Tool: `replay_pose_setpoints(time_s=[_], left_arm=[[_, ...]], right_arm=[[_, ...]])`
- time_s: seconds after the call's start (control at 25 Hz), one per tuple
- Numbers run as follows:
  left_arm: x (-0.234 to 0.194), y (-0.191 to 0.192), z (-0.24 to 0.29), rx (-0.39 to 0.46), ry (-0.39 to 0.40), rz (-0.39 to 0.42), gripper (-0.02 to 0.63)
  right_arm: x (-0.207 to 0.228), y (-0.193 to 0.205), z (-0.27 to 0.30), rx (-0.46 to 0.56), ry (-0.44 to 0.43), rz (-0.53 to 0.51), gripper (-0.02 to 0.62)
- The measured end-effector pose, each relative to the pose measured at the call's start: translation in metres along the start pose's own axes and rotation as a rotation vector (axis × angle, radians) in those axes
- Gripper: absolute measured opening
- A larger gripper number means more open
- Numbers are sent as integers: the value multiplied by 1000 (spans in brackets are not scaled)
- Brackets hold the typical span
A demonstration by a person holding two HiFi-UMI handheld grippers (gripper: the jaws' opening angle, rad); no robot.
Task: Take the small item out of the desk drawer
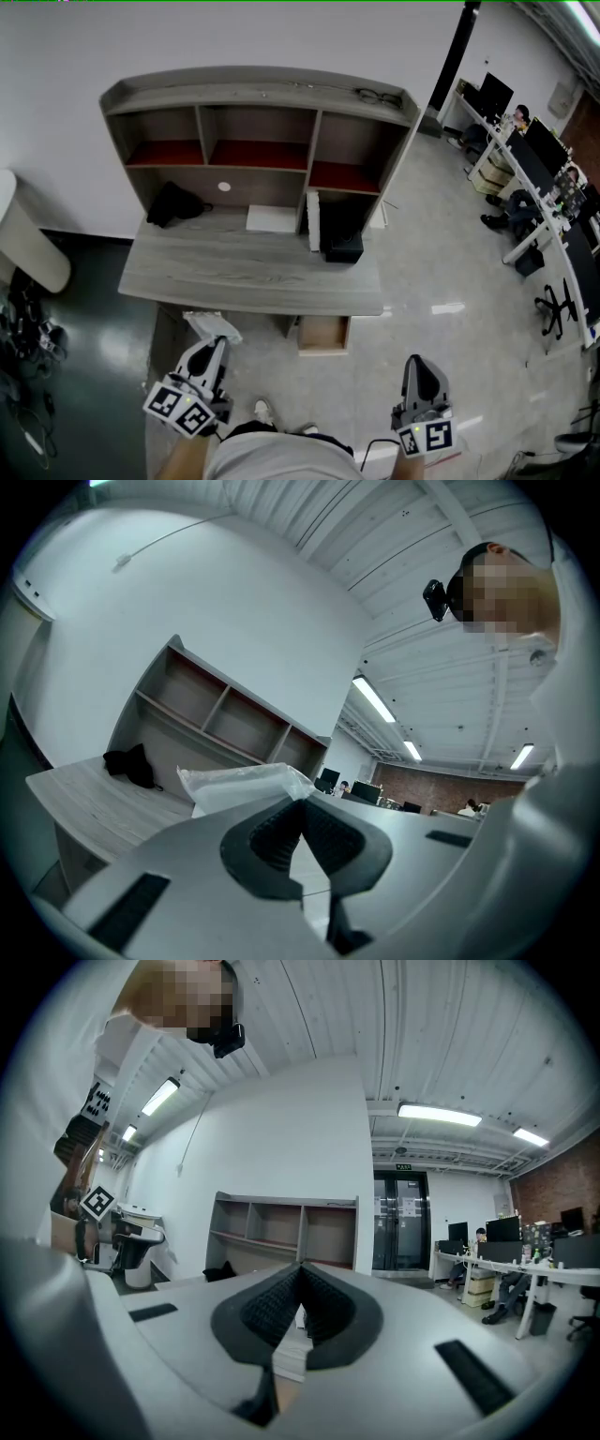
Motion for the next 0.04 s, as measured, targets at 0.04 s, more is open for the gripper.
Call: replay_pose_setpoints(time_s=[0.04], left_arm=[[0, 0, 0, 0, 1, -1, 16]], right_arm=[[0, 0, 0, 0, 0, 0, 21]])
Point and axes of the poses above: the fingertips, and each gripper's own axes: z forward along the fingers, x to its right, y out of its underside, the point moved 9 cm from there along -z, backward along the fingers, and after that the axes turned 7 degrees about -y, right-handed, at the moved point
